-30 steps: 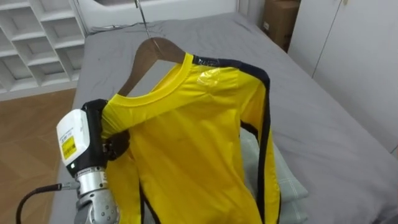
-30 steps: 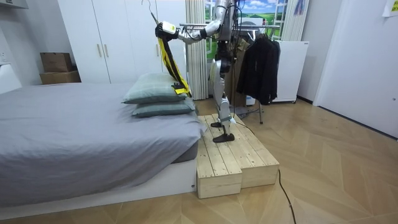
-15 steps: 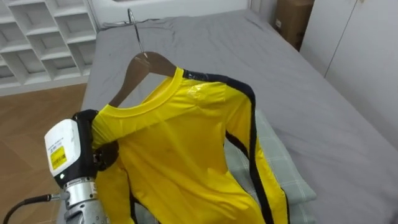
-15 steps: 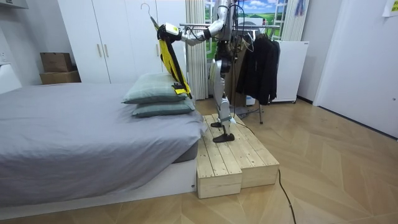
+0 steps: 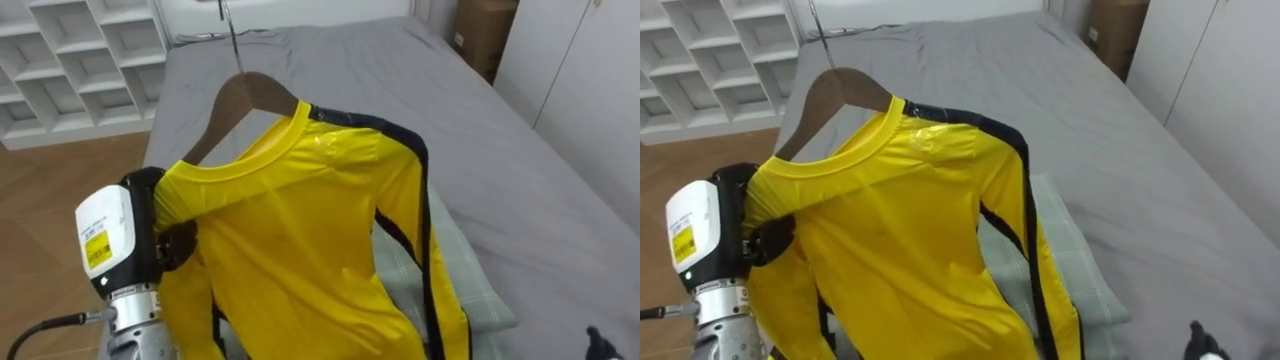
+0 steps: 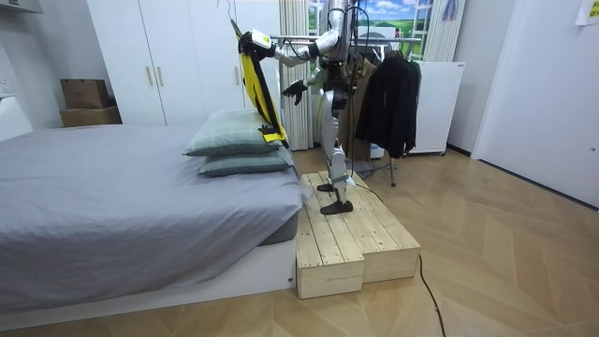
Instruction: Hang clothes
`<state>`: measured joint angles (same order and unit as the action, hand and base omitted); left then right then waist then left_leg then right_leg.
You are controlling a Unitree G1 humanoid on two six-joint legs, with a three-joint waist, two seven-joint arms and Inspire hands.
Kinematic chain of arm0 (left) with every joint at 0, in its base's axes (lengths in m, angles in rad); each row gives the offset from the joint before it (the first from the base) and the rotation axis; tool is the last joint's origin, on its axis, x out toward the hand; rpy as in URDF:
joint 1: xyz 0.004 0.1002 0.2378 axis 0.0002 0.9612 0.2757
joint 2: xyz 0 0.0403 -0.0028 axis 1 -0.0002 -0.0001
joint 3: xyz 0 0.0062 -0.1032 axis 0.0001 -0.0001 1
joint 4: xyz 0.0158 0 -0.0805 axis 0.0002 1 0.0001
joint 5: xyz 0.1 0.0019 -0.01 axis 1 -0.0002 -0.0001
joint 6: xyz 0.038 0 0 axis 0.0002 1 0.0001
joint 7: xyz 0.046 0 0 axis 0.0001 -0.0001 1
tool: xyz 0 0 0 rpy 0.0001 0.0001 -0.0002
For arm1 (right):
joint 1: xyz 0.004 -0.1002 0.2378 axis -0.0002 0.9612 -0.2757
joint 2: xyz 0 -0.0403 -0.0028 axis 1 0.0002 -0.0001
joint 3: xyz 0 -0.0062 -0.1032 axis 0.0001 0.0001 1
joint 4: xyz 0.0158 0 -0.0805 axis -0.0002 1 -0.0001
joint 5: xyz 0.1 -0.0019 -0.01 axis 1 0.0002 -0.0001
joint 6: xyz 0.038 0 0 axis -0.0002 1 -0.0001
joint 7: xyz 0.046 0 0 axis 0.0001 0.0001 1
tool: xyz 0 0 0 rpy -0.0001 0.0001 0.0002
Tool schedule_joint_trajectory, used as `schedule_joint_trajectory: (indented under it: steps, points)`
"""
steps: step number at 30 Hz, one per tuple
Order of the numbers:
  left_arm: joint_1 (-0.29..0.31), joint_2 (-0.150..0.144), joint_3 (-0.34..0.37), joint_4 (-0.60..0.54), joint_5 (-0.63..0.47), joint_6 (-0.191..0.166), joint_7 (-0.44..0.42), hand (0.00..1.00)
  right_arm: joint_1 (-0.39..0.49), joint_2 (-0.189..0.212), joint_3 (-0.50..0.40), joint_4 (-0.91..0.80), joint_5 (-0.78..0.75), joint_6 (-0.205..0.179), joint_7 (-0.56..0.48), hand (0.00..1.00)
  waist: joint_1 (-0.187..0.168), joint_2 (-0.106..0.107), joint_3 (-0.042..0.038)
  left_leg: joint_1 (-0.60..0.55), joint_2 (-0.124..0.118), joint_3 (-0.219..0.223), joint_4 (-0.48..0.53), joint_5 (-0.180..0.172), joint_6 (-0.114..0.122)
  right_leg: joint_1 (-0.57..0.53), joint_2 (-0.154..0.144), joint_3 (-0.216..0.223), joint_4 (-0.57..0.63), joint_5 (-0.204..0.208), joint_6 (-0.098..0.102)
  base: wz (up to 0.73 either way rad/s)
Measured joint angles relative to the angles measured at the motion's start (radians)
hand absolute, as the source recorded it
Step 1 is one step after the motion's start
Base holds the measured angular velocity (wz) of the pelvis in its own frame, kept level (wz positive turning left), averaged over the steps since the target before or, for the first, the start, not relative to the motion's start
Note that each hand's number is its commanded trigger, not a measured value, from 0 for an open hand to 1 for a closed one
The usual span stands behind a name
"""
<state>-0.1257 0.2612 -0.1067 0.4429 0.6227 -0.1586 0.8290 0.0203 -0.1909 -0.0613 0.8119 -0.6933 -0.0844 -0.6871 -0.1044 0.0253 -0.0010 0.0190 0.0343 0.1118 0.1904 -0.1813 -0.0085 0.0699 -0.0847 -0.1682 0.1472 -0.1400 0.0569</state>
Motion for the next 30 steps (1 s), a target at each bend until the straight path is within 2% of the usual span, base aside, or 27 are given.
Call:
schedule_joint_trajectory:
  steps: [1, 3, 5, 8, 10, 14, 20, 23, 30]
  points:
    - [0.000, 0.000, -0.010, 0.000, -0.001, 0.001, -0.007, 1.00, -0.002, 0.000, 0.000, -0.028, -0.031, -0.012, -0.037, 0.00, 0.004, -0.004, 0.0021, 0.004, 0.000, 0.000, 0.000, 0.000, 0.000, 0.001, 0.000, 0.000, 0.004, 0.000, 0.001, 0.00]
    - [0.002, -0.005, -0.017, 0.000, 0.000, 0.003, -0.016, 1.00, -0.001, 0.000, 0.001, -0.081, -0.069, -0.013, -0.078, 0.00, 0.012, -0.007, 0.0045, 0.006, 0.000, 0.002, 0.000, 0.000, 0.000, 0.001, 0.000, 0.004, 0.005, -0.001, 0.001, -0.03]
    - [0.002, -0.009, -0.017, -0.013, 0.004, 0.022, -0.020, 1.00, -0.001, 0.001, 0.001, -0.174, -0.116, -0.012, -0.122, 0.00, 0.028, -0.010, 0.0062, 0.002, 0.001, 0.009, -0.001, 0.000, 0.000, -0.007, -0.001, 0.010, 0.007, -0.001, 0.002, -0.08]
    - [0.008, -0.010, -0.017, -0.067, 0.005, 0.051, -0.037, 1.00, -0.004, -0.001, 0.003, -0.268, -0.144, -0.011, -0.186, 0.00, 0.039, -0.012, 0.0051, 0.000, 0.001, 0.014, -0.004, 0.000, 0.000, -0.013, 0.000, 0.016, 0.006, -0.001, 0.002, -0.06]
    - [0.011, -0.010, -0.017, -0.083, 0.005, 0.053, -0.043, 1.00, -0.001, -0.003, 0.007, -0.309, -0.159, -0.008, -0.202, 0.00, 0.052, -0.013, 0.0048, 0.004, 0.001, 0.019, -0.005, 0.000, 0.000, -0.012, 0.000, 0.023, 0.007, -0.001, 0.002, -0.06]
    - [0.014, -0.010, -0.015, -0.110, 0.014, 0.084, -0.078, 1.00, 0.001, -0.011, 0.023, -0.393, -0.254, -0.004, -0.205, 0.00, 0.056, -0.015, 0.0039, 0.004, 0.001, 0.016, -0.005, 0.000, 0.000, -0.011, 0.000, 0.023, 0.007, -0.001, 0.002, -0.01]
    - [0.040, -0.010, -0.020, -0.172, 0.089, 0.095, -0.127, 1.00, 0.001, -0.049, 0.091, -0.507, -0.288, 0.000, -0.205, 0.00, 0.070, -0.021, 0.0006, 0.003, 0.001, 0.017, -0.005, 0.000, 0.000, -0.012, -0.001, 0.022, 0.006, -0.001, 0.002, 0.00]
    - [0.046, -0.010, -0.032, -0.215, 0.090, 0.112, -0.144, 1.00, 0.002, -0.056, 0.113, -0.545, -0.292, 0.011, -0.198, 0.00, 0.077, -0.027, -0.0022, 0.003, 0.001, 0.016, -0.004, 0.000, 0.000, -0.010, -0.001, 0.020, 0.006, -0.001, 0.002, 0.00]
    - [0.047, -0.008, -0.055, -0.245, 0.090, 0.117, -0.155, 1.00, 0.001, -0.073, 0.144, -0.573, -0.295, 0.013, -0.175, 0.00, 0.082, -0.037, -0.0037, 0.008, 0.001, 0.014, -0.002, 0.000, 0.000, -0.002, -0.001, 0.018, 0.006, -0.001, 0.002, 0.00]
